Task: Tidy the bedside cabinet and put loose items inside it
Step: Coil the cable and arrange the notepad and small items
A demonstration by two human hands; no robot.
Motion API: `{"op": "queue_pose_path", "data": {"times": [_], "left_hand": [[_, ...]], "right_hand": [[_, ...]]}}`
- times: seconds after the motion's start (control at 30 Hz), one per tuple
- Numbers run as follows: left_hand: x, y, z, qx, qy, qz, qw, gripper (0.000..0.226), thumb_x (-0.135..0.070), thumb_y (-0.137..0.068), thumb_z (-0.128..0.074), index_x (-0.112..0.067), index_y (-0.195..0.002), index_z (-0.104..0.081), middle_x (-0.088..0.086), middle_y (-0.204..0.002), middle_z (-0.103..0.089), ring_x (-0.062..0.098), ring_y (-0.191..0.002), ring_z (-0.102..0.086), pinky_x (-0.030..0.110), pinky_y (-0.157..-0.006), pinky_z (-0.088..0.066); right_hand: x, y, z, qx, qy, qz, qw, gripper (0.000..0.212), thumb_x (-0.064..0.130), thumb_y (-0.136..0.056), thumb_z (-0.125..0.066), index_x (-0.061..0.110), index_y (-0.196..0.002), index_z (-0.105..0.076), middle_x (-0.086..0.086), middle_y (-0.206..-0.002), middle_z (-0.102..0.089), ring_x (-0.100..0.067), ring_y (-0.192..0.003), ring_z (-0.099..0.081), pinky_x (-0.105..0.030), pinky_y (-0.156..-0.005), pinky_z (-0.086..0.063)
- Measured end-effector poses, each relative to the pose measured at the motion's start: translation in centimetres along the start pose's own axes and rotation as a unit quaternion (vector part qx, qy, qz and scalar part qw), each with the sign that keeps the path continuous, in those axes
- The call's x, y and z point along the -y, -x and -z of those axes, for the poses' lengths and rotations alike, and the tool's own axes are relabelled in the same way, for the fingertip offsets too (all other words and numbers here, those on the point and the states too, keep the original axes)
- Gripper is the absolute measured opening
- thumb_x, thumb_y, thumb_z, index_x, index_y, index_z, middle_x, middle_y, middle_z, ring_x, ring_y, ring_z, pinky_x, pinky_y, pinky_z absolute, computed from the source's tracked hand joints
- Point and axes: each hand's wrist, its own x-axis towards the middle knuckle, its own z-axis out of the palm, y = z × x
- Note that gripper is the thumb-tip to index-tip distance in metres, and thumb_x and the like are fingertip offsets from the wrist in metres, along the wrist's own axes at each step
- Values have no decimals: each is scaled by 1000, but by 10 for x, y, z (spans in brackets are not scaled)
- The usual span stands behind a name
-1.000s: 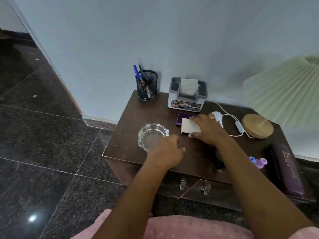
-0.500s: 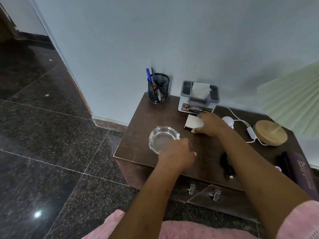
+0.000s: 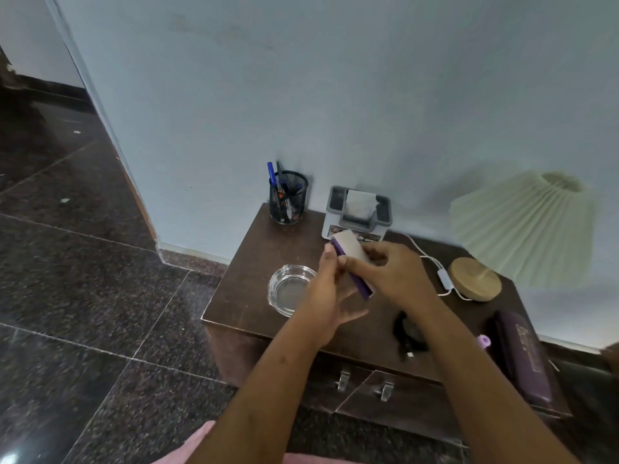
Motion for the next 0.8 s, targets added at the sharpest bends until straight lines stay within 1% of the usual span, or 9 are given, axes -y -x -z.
{"op": "queue_pose_path", "data": {"times": [0.07,0.17,0.3,0.4,0.5,0.57,0.67,0.73,0.8], "left_hand": [[1,7,-7,54,97,45,993,59,-64,-91,-24,-24,-106,-65,6,-105,-72,22,-93,-70,45,-79,-55],[8,11,-13,70,137,75,985,66,-65,-90,-26,-16,-114,-63,10,-96,-73,22,-83,-71,37,-64,-58],[18,13,-19,80,135,75,985,64,-62,-92,-27,-14,-120,-60,11,-97,-74,23,-81,-72,35,-60,-58],[22,11,-21,82,137,66,985,61,-60,-93,-27,-16,-117,-61,11,-93,-75,23,-78,-73,35,-58,-58],[23,7,-22,71,132,62,987,61,-60,-93,-28,-15,-119,-60,10,-88,-75,22,-74,-73,34,-54,-57],[22,4,-20,60,132,56,988,60,-59,-93,-29,-17,-123,-58,9,-89,-75,22,-73,-73,35,-53,-57],[21,1,-18,40,138,45,989,55,-58,-93,-32,-22,-126,-56,8,-94,-75,23,-76,-73,36,-53,-57],[20,0,-17,35,142,40,988,55,-59,-92,-32,-24,-128,-55,10,-106,-72,25,-86,-71,37,-58,-57],[19,-2,-17,39,145,34,988,57,-59,-93,-29,-25,-132,-52,10,-119,-66,25,-96,-67,37,-63,-58]], "right_hand": [[6,23,0,-32,-1,-22,999,51,64,-66,-68,25,-99,-69,23,-74,-58,9,-71,-53,-10,-59,-40],[5,47,-1,-78,15,-36,996,61,68,-63,-66,22,-103,-66,23,-74,-51,8,-71,-49,-9,-58,-34],[-6,59,1,-117,33,-54,991,73,69,-65,-64,17,-117,-63,3,-103,-65,-3,-82,-49,-11,-62,-34],[-11,61,1,-129,31,-68,989,73,67,-67,-64,20,-122,-59,2,-112,-66,-4,-86,-50,-8,-61,-32],[-14,59,-2,-117,41,-83,989,80,72,-65,-62,24,-128,-52,3,-119,-63,-11,-99,-58,-19,-71,-40],[-15,57,-3,-107,51,-94,988,85,77,-62,-61,27,-130,-50,4,-120,-62,-13,-103,-59,-23,-74,-44],[-16,52,-5,-90,47,-98,990,85,78,-58,-61,26,-125,-52,5,-115,-61,-11,-98,-57,-24,-71,-43],[-15,49,-5,-74,28,-105,991,80,79,-56,-60,25,-115,-56,6,-104,-60,-10,-91,-56,-22,-64,-41],[-13,47,-6,-63,7,-102,993,67,78,-56,-59,26,-98,-58,9,-87,-59,-8,-80,-56,-20,-57,-40]]}}
